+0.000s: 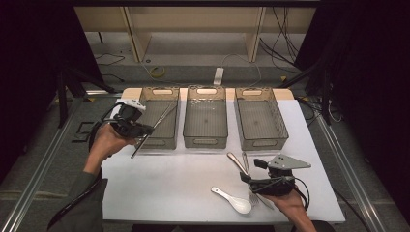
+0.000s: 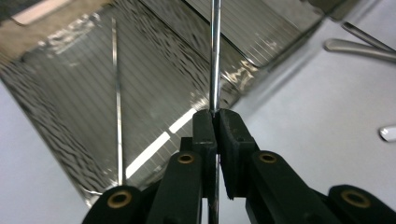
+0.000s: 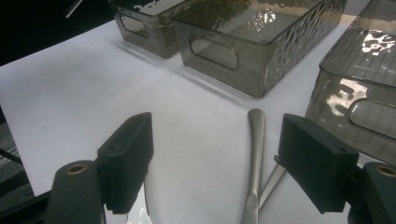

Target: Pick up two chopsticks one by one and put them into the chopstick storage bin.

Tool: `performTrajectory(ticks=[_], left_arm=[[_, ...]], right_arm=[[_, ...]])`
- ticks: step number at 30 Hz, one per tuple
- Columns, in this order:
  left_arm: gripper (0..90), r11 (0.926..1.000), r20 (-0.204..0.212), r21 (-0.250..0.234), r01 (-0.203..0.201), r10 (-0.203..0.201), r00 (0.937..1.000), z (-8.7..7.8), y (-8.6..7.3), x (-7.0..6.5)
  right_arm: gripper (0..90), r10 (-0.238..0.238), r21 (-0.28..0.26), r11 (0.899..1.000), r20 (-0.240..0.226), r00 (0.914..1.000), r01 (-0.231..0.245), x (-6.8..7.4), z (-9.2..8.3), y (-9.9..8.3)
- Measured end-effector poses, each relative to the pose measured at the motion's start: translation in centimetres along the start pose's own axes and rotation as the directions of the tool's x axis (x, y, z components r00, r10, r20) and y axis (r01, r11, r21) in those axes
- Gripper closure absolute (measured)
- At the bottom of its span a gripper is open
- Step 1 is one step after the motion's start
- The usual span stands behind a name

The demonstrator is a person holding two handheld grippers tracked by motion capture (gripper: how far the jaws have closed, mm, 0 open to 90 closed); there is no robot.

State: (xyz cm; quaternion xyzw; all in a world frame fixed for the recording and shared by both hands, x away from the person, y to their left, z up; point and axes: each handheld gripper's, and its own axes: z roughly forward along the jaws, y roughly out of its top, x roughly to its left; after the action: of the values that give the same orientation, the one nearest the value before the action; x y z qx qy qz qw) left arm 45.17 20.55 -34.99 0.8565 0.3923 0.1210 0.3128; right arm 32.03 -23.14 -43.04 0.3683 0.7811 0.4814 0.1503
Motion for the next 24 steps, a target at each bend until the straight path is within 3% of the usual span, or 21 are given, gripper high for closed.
performTrajectory(ticks=[5, 13, 24], left_arm=[[85.1, 0.9999, -0.026, -0.011, 0.0, -0.001, 0.9997, 0.0, 1.3, 0.6], [85.1, 0.9971, -0.056, -0.05, 0.057, -0.06, 0.9966, 0.6, 2.7, 2.6], [85.1, 0.9894, -0.107, -0.078, 0.122, -0.13, 0.9857, 1.6, 3.8, 5.2]], right_arm=[[27.5, 0.001, 0.0, 1.0, 0.001, 1.0, -0.001, 0.0, 0.0, 0.0], [27.5, 0.0, 0.0, 1.0, 0.0, 1.0, 0.0, 0.0, -0.1, 0.0], [27.5, 0.002, -0.002, 1.0, -0.002, 1.0, -0.002, 0.0, -0.1, 0.0]])
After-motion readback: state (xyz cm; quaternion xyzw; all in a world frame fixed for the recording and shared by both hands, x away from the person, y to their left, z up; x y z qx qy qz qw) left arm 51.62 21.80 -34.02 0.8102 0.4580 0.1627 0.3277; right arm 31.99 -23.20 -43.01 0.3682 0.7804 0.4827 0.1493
